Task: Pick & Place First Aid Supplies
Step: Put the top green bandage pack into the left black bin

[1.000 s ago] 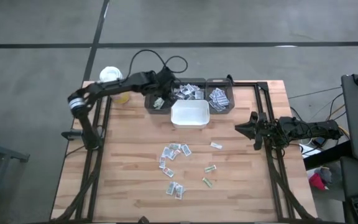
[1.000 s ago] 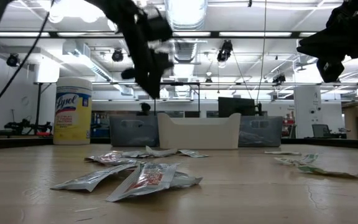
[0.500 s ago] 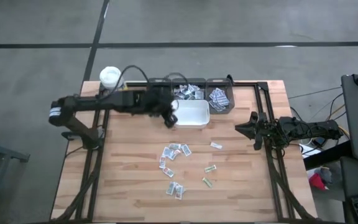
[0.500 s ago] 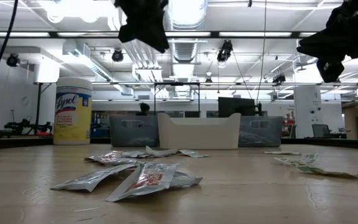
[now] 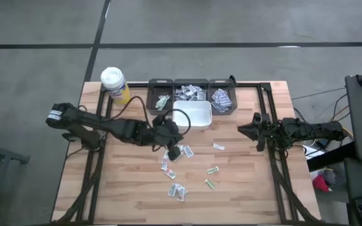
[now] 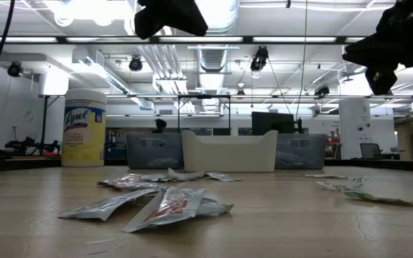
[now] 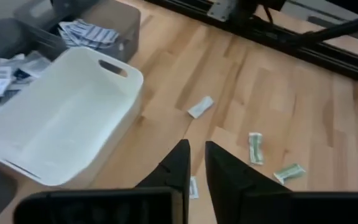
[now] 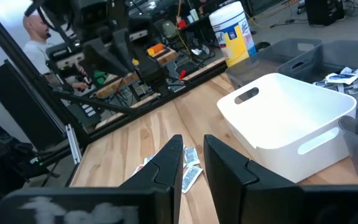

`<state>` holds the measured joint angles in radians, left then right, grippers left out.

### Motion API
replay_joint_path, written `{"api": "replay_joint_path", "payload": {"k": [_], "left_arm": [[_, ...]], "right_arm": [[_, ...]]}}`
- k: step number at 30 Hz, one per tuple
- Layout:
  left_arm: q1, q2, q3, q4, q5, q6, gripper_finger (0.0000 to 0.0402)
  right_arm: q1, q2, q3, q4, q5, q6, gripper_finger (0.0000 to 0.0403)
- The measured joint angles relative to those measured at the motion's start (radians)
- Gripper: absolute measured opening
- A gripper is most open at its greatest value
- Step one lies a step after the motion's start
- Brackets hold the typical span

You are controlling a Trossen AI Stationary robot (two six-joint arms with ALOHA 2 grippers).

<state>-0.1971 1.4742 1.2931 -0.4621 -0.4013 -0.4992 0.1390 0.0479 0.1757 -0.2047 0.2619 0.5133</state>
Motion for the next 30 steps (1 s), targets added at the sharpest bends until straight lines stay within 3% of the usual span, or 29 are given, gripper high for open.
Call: {"api": "replay_joint_path", "payload": {"k": [5, 11, 30], "left_arm": [[-0.010, -0.075, -0.111, 0.112, -0.002, 0.001, 0.0020], [-0.008, -0.257, -0.316, 0.270, -0.018, 0.033, 0.0005], [-0.008, -0.971, -0.846, 0.270, -0.017, 0.089, 0.0000]], "right_arm": [[0.000, 0.000, 0.000, 0.000, 0.000, 0.000, 0.0063], [0.000, 0.000, 0.000, 0.000, 0.000, 0.000, 0.0063], [0.000, 0.000, 0.000, 0.000, 0.000, 0.000, 0.0063]]}}
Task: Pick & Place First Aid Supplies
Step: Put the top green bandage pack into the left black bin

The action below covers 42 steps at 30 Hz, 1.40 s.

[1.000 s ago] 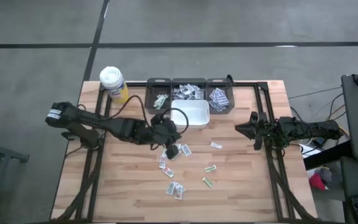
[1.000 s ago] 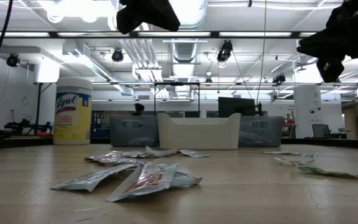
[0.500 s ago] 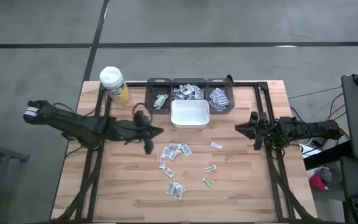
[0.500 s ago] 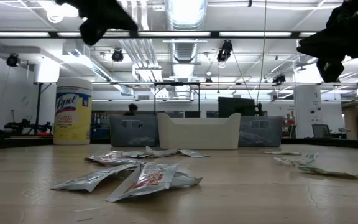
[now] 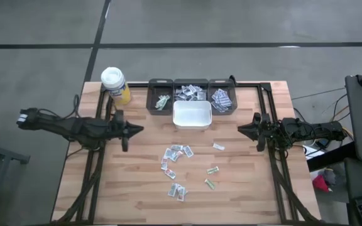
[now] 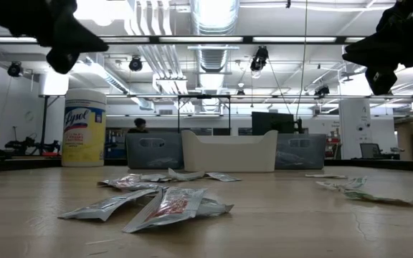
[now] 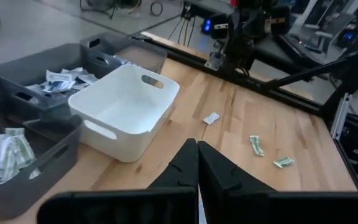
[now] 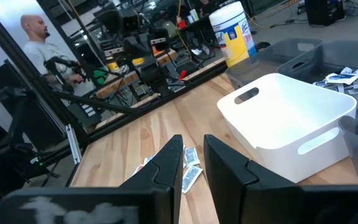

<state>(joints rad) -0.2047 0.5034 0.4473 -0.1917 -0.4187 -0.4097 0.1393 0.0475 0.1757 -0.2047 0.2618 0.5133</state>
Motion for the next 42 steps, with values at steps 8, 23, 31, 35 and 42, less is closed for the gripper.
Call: {"api": "replay_joint_path", "payload": {"k": [8, 23, 31, 35, 42], "left_arm": [[0.000, -0.291, -0.148, -0.014, 0.010, 0.058, 0.0000], [0.000, -0.503, -0.301, -0.044, 0.061, 0.080, 0.0000], [0.000, -0.491, -0.357, -0.033, 0.058, 0.066, 0.0000], [0.000, -0.480, -0.357, -0.036, 0.057, 0.066, 0.0000], [0.000, -0.465, -0.359, -0.037, 0.060, 0.066, 0.0000]], "right_arm": [[0.000, 0.000, 0.000, 0.000, 0.000, 0.000, 0.0063], [0.000, 0.001, 0.000, 0.200, 0.002, 0.267, 0.0063], [0.000, 0.002, 0.018, 0.502, -0.081, -0.083, 0.0063], [0.000, 0.038, 0.103, 0.377, -0.082, -0.123, 0.0063], [0.000, 0.259, 0.375, -0.022, -0.083, -0.124, 0.0063]]}}
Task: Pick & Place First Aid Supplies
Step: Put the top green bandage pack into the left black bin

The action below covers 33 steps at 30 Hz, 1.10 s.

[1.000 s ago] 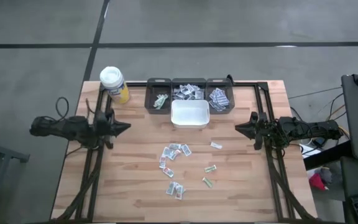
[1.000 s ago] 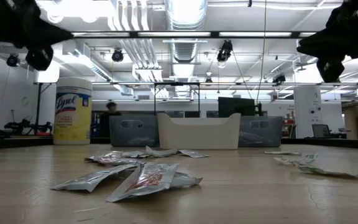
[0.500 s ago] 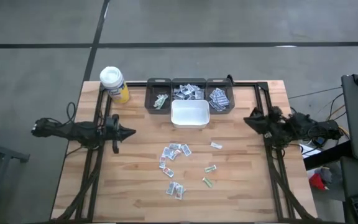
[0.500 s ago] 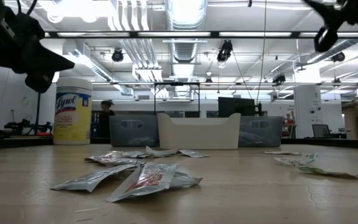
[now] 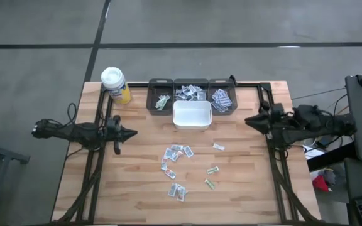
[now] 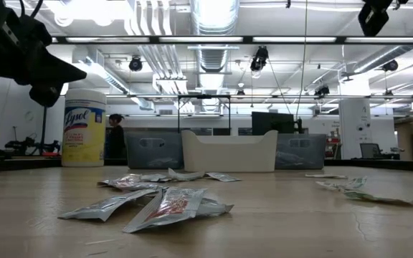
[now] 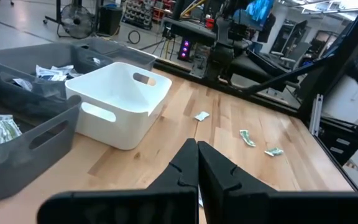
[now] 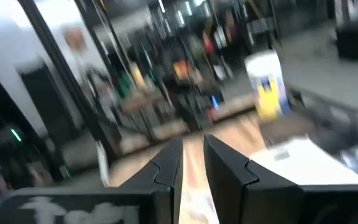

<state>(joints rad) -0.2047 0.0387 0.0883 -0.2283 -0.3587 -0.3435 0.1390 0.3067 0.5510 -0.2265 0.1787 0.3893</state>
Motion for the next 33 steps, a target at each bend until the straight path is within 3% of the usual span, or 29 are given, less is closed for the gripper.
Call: {"api": "replay_joint_path", "payload": {"k": [5, 12, 19, 25, 33], "left_arm": [[0.000, 0.000, -0.001, -0.001, 0.001, 0.000, 0.0000], [0.000, 0.001, -0.002, -0.003, 0.001, 0.000, 0.0000], [0.000, 0.001, -0.003, -0.005, 0.002, 0.000, 0.0000], [0.000, 0.001, -0.003, -0.006, 0.002, 0.000, 0.0000], [0.000, 0.001, -0.004, -0.006, 0.002, 0.000, 0.0000]], "right_arm": [[0.000, 0.219, 0.186, -0.258, -0.002, 0.000, 0.0063], [0.000, 0.477, 0.345, -0.420, -0.005, -0.001, 0.0063], [0.000, 0.692, 0.443, -0.574, 0.004, -0.083, 0.0063], [-0.003, 0.862, 0.508, -0.716, 0.038, -0.060, 0.0063], [-0.003, 1.069, 0.587, -0.782, 0.038, -0.057, 0.0063]]}}
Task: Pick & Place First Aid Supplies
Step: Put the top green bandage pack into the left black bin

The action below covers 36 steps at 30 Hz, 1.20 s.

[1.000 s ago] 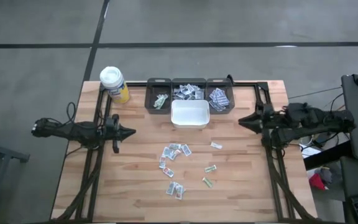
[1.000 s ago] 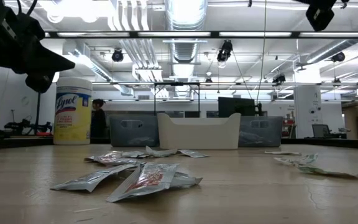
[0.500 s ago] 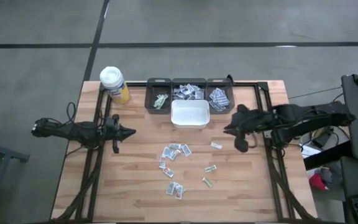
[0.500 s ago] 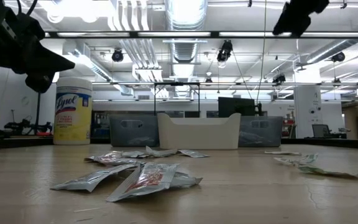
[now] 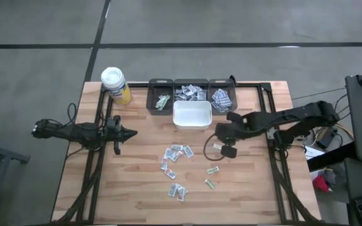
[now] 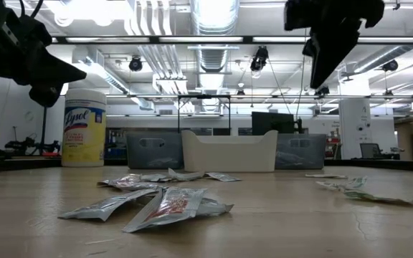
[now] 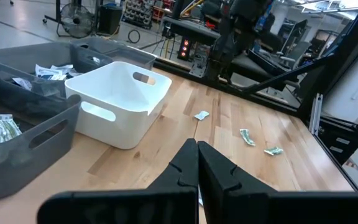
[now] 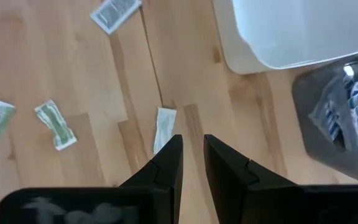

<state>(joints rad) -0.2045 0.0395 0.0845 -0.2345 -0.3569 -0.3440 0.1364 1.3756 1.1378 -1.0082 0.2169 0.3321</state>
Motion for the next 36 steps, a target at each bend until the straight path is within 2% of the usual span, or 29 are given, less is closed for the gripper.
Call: {"api": "replay_joint_path", "payload": {"k": [5, 13, 19, 24, 27, 36], "left_arm": [[0.000, 0.001, 0.000, 0.000, 0.000, 0.000, 0.0000], [0.000, 0.002, 0.000, 0.001, 0.000, 0.000, 0.0000], [0.000, 0.002, 0.000, 0.002, 0.000, 0.000, 0.0000], [0.000, 0.002, 0.000, 0.002, 0.000, 0.000, 0.0000], [0.000, 0.002, 0.000, 0.002, 0.000, 0.000, 0.0000], [0.000, 0.002, 0.000, 0.002, 0.000, 0.000, 0.0000]], "right_arm": [[0.000, 0.109, 0.035, -0.014, 0.000, -0.003, 0.0079], [0.001, 0.214, 0.017, -0.047, 0.011, -0.003, 0.0149], [0.001, 0.269, 0.003, -0.018, 0.014, -0.071, 0.0189], [0.001, 0.291, -0.020, 0.053, 0.004, -0.133, 0.0198], [0.001, 0.284, -0.052, 0.114, -0.061, -0.179, 0.0199], [-0.011, 0.239, -0.132, 0.192, -0.118, -0.160, 0.0199]]}}
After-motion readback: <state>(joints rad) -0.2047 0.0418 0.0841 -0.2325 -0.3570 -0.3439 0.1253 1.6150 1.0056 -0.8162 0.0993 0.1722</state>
